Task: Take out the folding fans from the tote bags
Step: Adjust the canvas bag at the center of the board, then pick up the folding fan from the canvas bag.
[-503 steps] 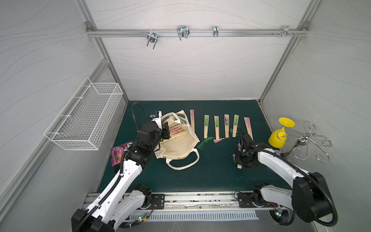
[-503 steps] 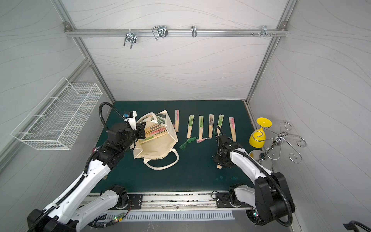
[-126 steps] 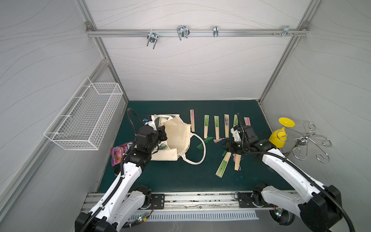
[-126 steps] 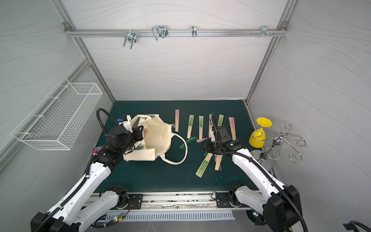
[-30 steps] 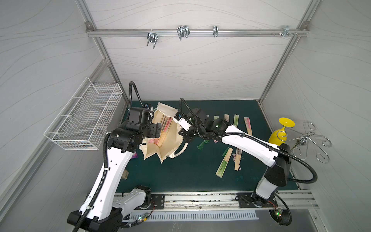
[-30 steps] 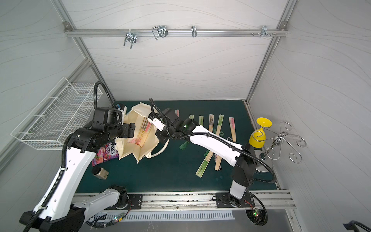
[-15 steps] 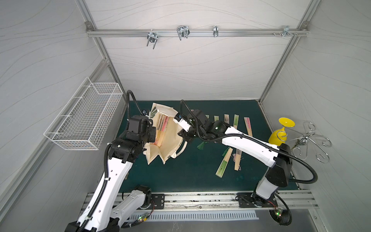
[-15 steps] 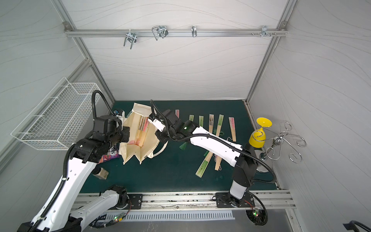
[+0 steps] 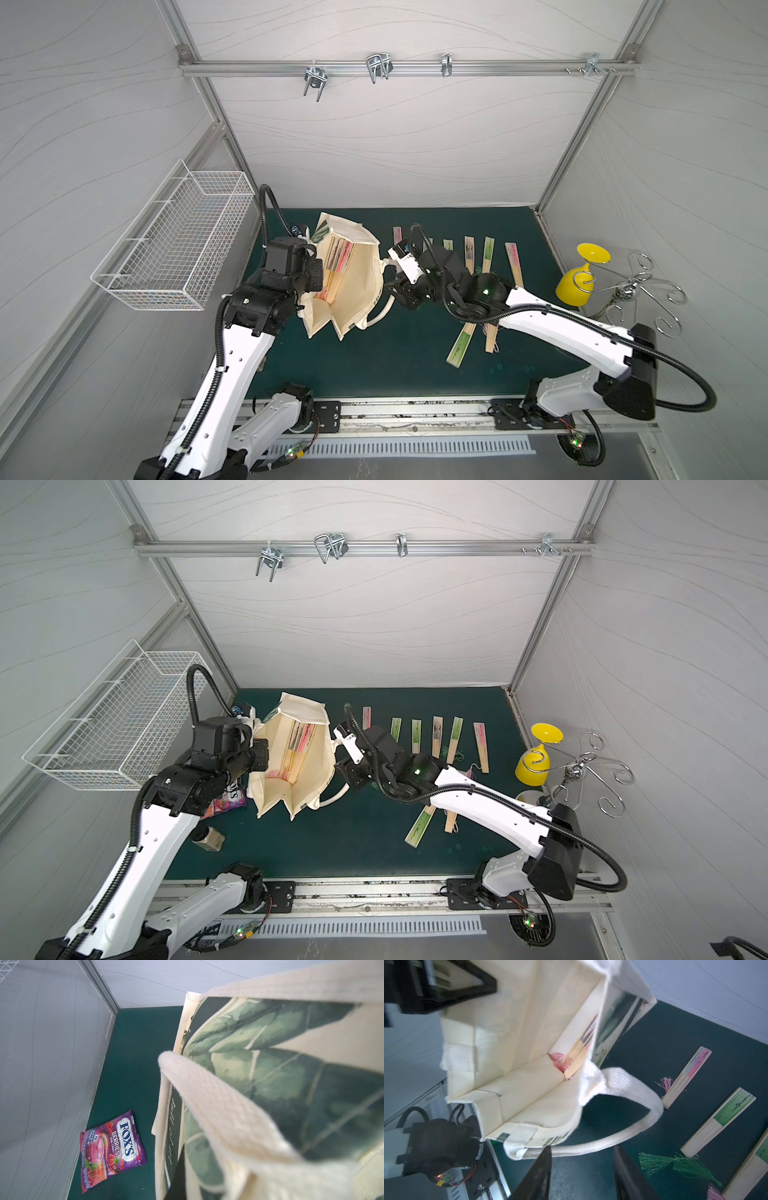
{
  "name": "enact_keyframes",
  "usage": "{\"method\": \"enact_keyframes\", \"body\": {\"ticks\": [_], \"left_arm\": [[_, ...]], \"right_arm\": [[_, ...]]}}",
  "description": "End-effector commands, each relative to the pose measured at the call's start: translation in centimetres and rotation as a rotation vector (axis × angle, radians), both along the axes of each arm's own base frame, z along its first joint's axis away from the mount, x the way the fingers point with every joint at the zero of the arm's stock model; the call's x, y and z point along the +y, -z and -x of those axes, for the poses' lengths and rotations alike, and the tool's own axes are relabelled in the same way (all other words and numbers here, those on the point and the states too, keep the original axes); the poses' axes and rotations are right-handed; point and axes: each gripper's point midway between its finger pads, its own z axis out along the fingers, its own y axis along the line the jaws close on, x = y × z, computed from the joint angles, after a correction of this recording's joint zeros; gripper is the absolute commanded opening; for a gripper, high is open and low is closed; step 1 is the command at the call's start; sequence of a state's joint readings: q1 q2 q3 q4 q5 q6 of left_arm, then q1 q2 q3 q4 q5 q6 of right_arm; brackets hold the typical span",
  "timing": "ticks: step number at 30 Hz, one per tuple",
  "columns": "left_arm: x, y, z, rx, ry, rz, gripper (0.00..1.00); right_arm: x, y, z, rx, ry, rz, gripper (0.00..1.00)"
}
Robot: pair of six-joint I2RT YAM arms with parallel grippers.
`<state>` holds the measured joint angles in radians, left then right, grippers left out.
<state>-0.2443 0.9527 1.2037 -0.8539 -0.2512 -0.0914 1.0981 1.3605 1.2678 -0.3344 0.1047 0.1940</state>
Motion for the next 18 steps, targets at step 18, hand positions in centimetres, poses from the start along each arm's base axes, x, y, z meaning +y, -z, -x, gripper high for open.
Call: {"method": "enact_keyframes", "body": {"ticks": [18], "left_arm": [[-1.7, -3.9, -0.5, -0.134, 0.021, 0.146, 0.0]], "right_arm": [[12.9, 2.8, -0.2, -0.032, -0.11, 0.004, 0.48]]}}
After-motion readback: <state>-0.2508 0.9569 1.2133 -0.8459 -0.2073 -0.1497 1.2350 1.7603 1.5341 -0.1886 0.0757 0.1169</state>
